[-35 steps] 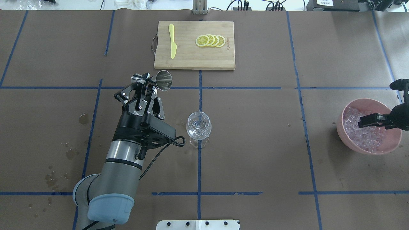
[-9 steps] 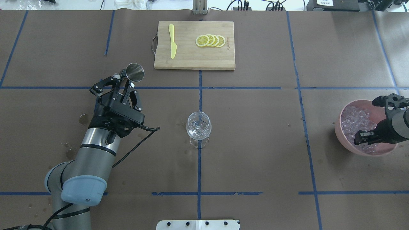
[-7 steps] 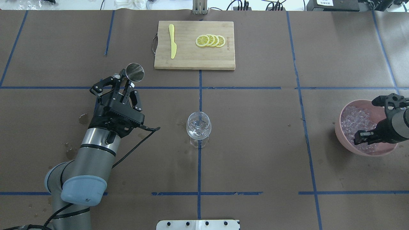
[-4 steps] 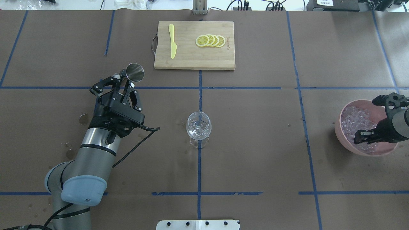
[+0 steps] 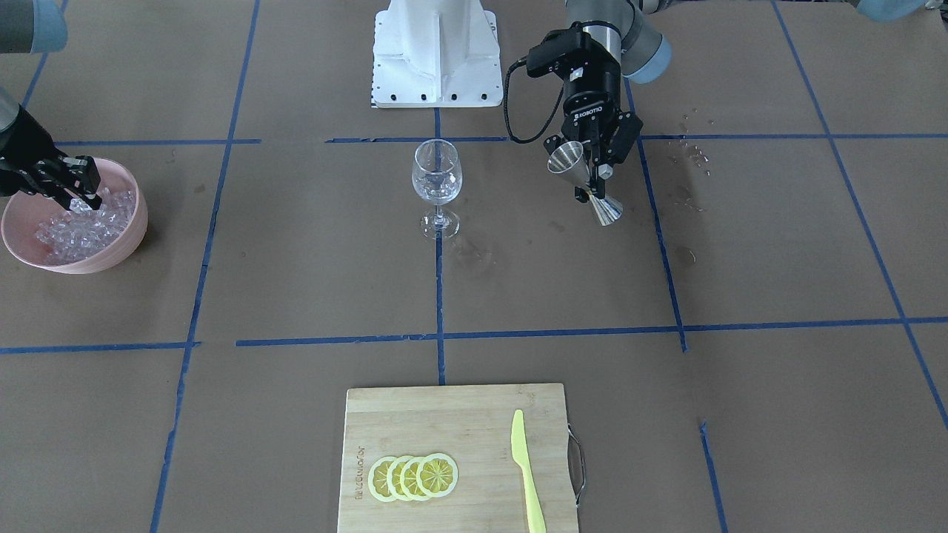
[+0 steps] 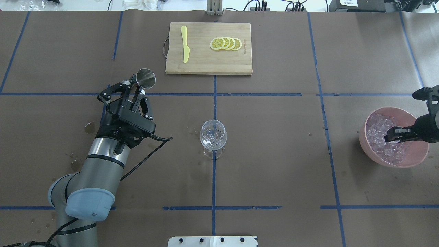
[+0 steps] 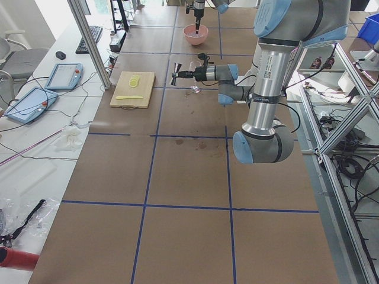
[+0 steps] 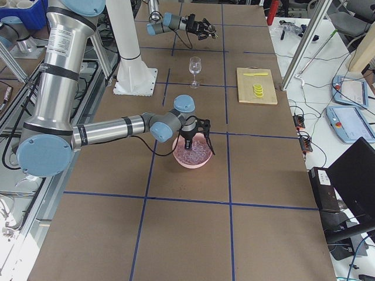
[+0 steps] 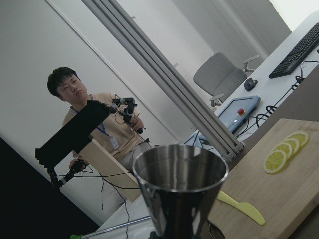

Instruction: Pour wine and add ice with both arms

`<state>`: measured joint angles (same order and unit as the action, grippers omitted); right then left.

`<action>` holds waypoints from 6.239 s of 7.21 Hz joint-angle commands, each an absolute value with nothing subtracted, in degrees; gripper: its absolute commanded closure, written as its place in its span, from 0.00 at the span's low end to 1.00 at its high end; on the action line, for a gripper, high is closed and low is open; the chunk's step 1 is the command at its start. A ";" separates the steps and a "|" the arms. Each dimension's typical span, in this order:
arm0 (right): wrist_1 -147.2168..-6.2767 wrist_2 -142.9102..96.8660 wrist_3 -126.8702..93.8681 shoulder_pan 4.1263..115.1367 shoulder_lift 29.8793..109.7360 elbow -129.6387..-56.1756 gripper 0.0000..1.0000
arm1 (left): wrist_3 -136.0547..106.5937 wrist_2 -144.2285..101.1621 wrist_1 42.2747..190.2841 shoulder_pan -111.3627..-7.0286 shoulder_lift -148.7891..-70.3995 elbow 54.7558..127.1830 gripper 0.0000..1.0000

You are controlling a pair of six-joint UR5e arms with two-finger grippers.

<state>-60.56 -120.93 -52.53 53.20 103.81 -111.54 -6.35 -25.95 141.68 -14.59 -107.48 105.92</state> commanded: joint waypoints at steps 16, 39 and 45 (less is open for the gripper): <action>-60.64 -122.08 -78.47 52.49 78.15 -116.28 1.00 | -67.23 -35.68 142.91 -16.08 -84.82 105.48 1.00; -60.56 -112.60 -84.90 37.80 67.06 -116.10 1.00 | -77.78 -35.51 142.03 -13.71 -86.48 96.59 0.00; -61.96 -107.94 -85.25 30.96 63.29 -115.23 1.00 | -73.30 -46.74 142.03 -14.06 -80.78 104.31 0.00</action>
<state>-61.34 -109.63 -85.19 33.12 64.43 -115.44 -73.47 -44.67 142.03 -14.00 -82.09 103.01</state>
